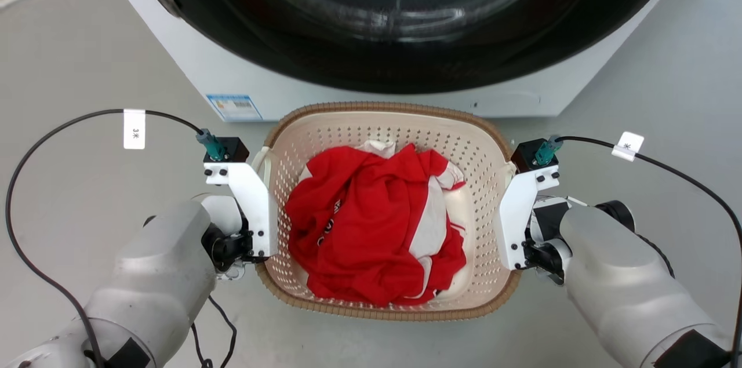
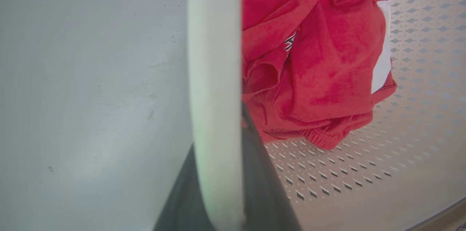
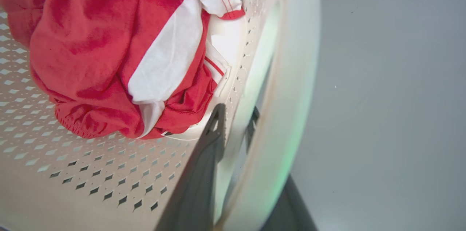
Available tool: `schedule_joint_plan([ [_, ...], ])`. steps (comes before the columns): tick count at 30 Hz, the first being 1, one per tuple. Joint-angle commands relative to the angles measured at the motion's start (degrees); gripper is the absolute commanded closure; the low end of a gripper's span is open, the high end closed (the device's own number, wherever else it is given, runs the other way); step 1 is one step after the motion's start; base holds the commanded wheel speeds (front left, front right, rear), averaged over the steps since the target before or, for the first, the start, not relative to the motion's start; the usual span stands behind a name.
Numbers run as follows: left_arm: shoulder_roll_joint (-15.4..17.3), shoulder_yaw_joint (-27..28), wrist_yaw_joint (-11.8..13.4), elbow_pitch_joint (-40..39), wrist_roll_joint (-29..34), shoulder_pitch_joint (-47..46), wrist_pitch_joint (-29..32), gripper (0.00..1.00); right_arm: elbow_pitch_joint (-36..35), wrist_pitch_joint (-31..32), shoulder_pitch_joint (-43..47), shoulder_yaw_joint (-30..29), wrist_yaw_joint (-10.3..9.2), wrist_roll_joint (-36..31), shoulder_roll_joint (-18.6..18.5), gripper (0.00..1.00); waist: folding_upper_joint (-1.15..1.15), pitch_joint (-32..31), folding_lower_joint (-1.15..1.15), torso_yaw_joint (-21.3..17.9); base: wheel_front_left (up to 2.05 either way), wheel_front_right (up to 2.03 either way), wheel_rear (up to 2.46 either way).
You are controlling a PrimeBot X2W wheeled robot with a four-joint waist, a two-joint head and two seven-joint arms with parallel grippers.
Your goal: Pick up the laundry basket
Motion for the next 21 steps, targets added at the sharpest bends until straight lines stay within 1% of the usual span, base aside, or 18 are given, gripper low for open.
schedule_joint_plan([
  [1, -1.9, -0.2, -0.8, -0.7, -0.6, 0.8, 0.8, 1.0, -1.5, 0.4, 0.6, 0.6, 0.8, 1.0, 1.5, 1.0, 0.0, -2.7, 0.01, 0.2, 0.0, 0.0, 0.0],
  [4, -2.1, -0.4, -0.8, -0.1, -1.9, 1.3, 2.8, 1.0, -2.3, 1.9, 1.1, 1.7, 0.8, 3.0, 1.1, 1.0, 0.0, -5.7, 0.01, 0.1, 0.0, 0.0, 0.0],
  [10, -2.6, -0.8, -0.8, 1.0, -3.4, 2.2, 6.0, 1.0, -3.0, 5.2, 1.8, 3.1, 0.8, 6.1, 0.4, 1.0, 0.0, -9.8, 0.01, 0.2, 0.0, 0.0, 0.0],
  [16, -3.2, -1.3, -0.8, 2.2, -4.5, 3.4, 9.3, 1.0, -2.7, 9.7, 3.0, 4.1, 0.8, 9.3, 0.1, 1.0, 0.0, -13.0, 0.01, 0.4, 0.0, 0.0, 0.0],
  [21, -3.6, -1.4, -0.8, 3.1, -5.3, 4.3, 11.3, 1.0, -2.4, 12.1, 3.9, 4.6, 0.8, 11.1, 0.1, 1.0, 0.0, -14.9, 0.01, 0.6, 0.0, 0.0, 0.0],
])
